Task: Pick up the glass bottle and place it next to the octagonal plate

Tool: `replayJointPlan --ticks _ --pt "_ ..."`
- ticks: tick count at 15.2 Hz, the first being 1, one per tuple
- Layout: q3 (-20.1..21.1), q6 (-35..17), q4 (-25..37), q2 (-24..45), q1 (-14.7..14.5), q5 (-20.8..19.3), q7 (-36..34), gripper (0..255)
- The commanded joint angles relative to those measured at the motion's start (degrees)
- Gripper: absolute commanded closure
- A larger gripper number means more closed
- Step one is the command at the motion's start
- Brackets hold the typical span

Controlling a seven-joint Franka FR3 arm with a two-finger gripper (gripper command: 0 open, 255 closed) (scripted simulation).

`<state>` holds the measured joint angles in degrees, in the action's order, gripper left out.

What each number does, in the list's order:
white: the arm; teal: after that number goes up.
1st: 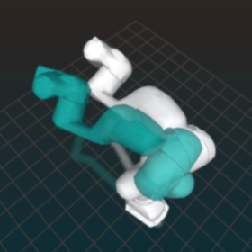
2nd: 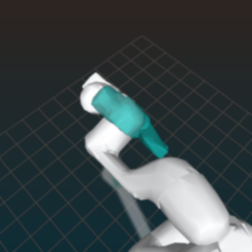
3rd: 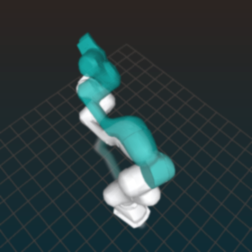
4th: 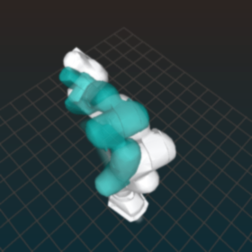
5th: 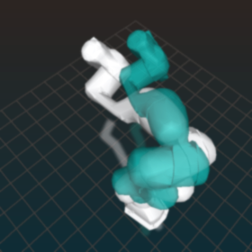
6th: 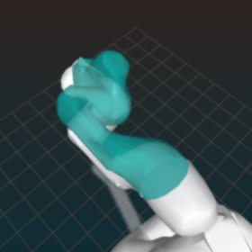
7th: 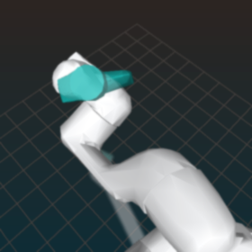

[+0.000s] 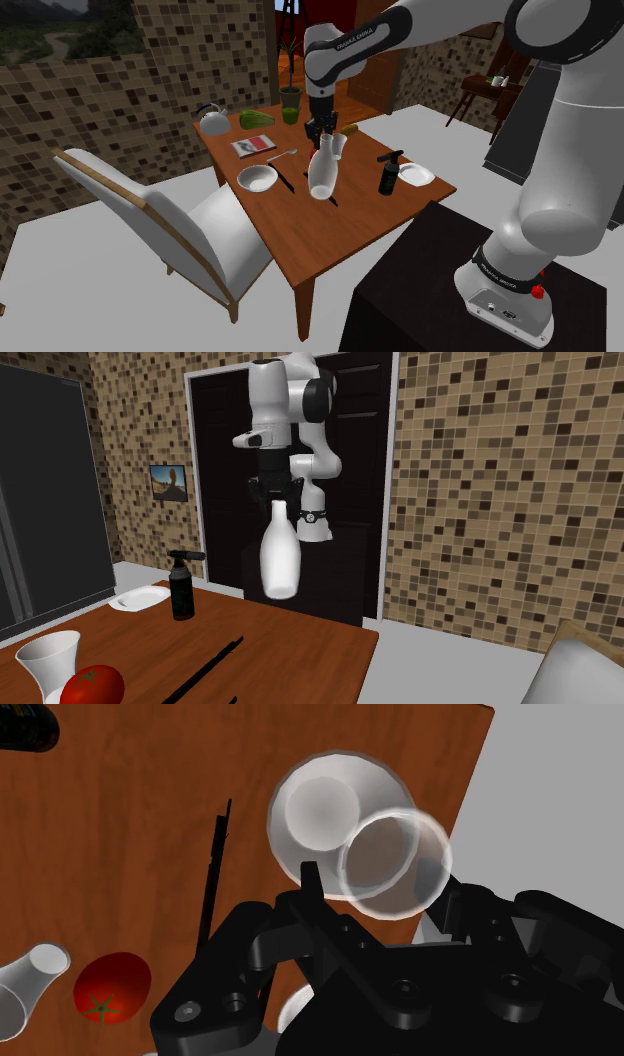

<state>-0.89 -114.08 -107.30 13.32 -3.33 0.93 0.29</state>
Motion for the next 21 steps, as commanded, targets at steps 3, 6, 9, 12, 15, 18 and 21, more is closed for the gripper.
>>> replayJointPlan --ticks 3,6,9,12,15,18,21 --pt "0.0 2.9 2.0 -0.9 0.0 0.0 0.0 255" --pt "0.0 5.0 3.4 -1.6 0.0 -0.1 -0.1 255" --pt "0.0 7.1 4.9 -2.2 0.0 -0.1 -0.1 255" --pt "0.0 9.3 6.6 -2.7 0.0 -0.1 -0.1 255" --pt "0.0 11.5 8.3 -3.2 0.0 -0.1 -0.2 255" --pt "0.0 13.7 10.2 -3.5 0.0 -0.1 -0.2 255" --pt "0.0 16.0 12.3 -3.6 0.0 -0.1 -0.2 255"
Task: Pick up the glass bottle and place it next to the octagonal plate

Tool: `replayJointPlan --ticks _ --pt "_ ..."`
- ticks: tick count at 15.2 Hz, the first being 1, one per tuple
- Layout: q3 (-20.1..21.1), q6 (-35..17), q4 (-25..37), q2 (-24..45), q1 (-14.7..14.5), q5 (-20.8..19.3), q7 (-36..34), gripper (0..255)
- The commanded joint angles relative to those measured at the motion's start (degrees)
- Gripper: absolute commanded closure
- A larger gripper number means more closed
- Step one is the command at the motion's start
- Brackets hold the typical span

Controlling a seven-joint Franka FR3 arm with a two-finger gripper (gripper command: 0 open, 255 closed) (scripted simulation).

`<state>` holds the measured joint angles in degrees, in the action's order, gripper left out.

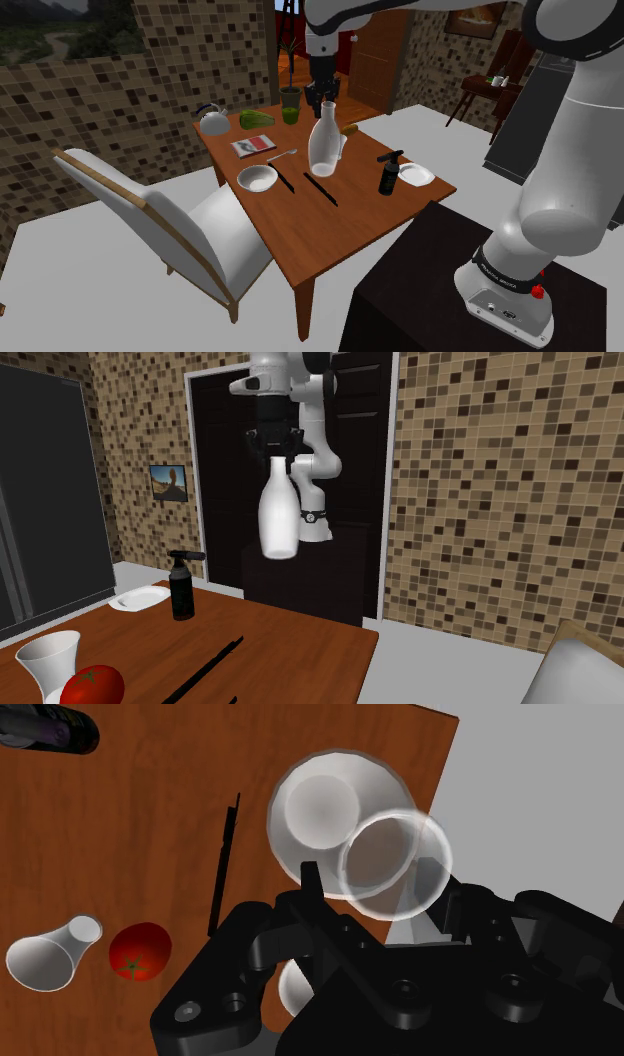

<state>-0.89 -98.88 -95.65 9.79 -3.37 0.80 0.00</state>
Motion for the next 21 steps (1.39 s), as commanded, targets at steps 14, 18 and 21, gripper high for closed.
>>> replayJointPlan --ticks 14,18,21 --pt "-3.1 4.4 -2.8 -7.2 3.8 -0.8 6.7 255" --pt "-5.4 3.6 -7.3 -10.9 6.2 -1.6 11.3 255" --pt "-7.3 3.2 -9.8 -13.1 8.0 -2.4 14.9 255"
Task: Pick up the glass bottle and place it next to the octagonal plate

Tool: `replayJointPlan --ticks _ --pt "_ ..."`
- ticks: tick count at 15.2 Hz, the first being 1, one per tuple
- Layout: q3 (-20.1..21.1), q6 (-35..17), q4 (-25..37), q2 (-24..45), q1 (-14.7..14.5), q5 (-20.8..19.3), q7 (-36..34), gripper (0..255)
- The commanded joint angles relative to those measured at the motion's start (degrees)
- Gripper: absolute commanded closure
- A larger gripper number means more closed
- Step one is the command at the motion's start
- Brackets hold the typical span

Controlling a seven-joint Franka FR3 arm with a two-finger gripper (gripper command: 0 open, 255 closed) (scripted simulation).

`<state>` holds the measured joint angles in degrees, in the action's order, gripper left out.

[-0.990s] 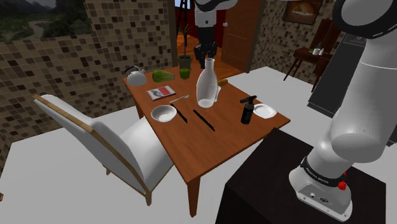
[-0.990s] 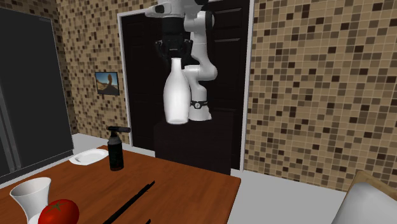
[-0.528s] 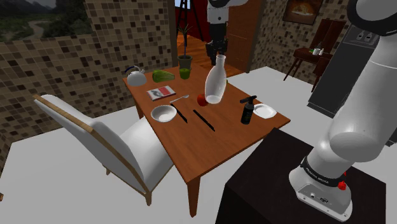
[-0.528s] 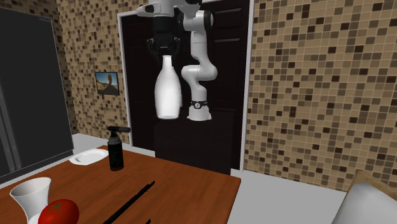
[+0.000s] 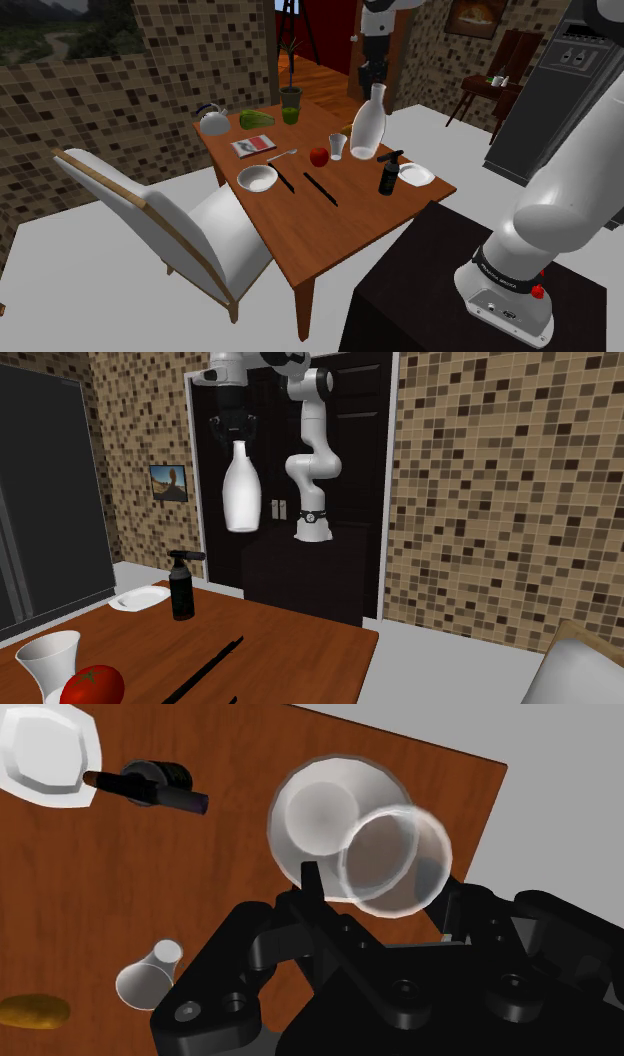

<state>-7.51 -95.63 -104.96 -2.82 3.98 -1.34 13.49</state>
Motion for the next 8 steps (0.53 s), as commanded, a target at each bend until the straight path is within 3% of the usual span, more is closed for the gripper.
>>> replayJointPlan --ticks 1,8 --pt "-1.4 -0.2 -1.2 -1.2 1.3 -0.5 2.6 255" --pt "-6.4 -0.8 -4.4 -4.1 5.6 -2.6 11.4 255"
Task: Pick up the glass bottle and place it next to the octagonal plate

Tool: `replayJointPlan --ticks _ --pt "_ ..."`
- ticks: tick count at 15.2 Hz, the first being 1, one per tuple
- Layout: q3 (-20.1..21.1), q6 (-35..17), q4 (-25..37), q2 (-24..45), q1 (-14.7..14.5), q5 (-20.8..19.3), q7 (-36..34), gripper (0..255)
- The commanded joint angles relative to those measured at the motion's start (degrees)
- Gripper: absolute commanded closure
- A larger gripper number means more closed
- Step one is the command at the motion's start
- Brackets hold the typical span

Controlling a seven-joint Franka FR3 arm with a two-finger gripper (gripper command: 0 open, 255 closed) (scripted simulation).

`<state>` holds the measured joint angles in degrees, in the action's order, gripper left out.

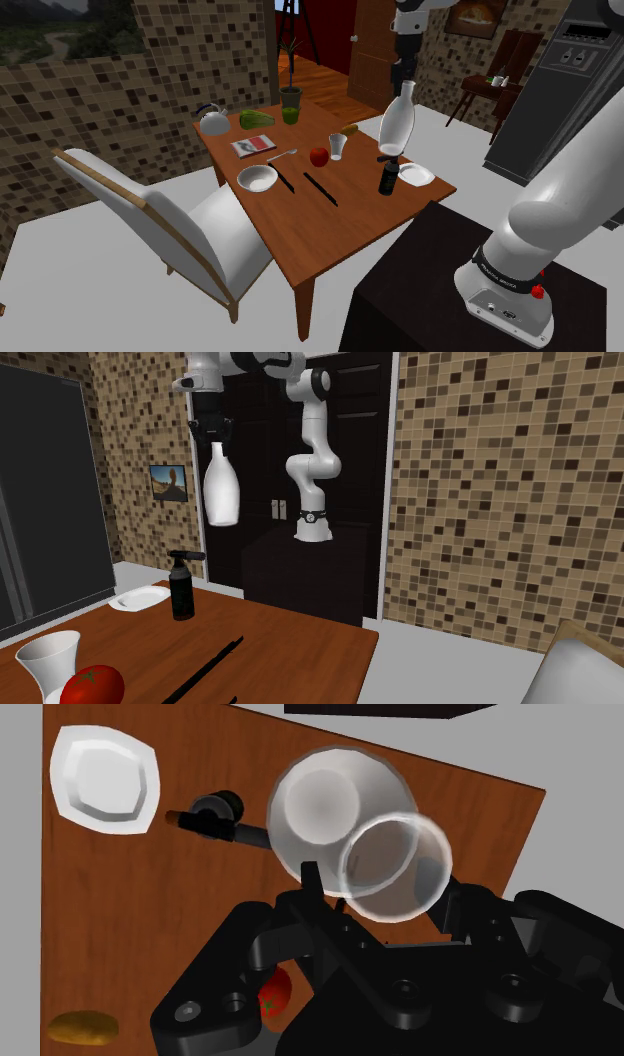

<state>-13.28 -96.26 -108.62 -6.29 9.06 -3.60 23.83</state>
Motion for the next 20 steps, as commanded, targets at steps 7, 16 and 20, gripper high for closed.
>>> replayJointPlan --ticks 7,16,20 --pt "-6.0 -0.6 -0.8 -0.8 4.9 -2.0 10.5 255" --pt "-13.3 -1.1 3.9 3.5 10.6 -2.2 23.7 255" --pt "-13.8 -3.4 2.2 4.1 11.1 -2.1 24.5 255"
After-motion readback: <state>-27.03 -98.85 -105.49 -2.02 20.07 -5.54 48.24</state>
